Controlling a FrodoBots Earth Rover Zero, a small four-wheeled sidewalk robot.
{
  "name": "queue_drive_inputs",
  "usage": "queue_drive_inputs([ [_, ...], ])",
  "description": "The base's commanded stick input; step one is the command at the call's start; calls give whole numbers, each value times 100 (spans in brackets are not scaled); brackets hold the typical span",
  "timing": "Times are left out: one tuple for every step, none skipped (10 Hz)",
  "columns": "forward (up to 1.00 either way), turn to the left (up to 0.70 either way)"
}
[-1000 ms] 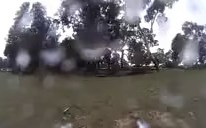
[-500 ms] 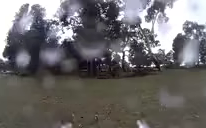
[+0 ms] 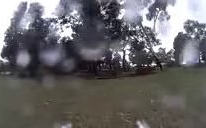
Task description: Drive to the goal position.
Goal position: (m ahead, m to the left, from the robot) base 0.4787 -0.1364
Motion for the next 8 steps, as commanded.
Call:
queue_drive_inputs([
  [100,1],
  [100,1],
  [100,1],
  [100,1],
  [100,1],
  [100,1],
  [100,1],
  [100,1],
])
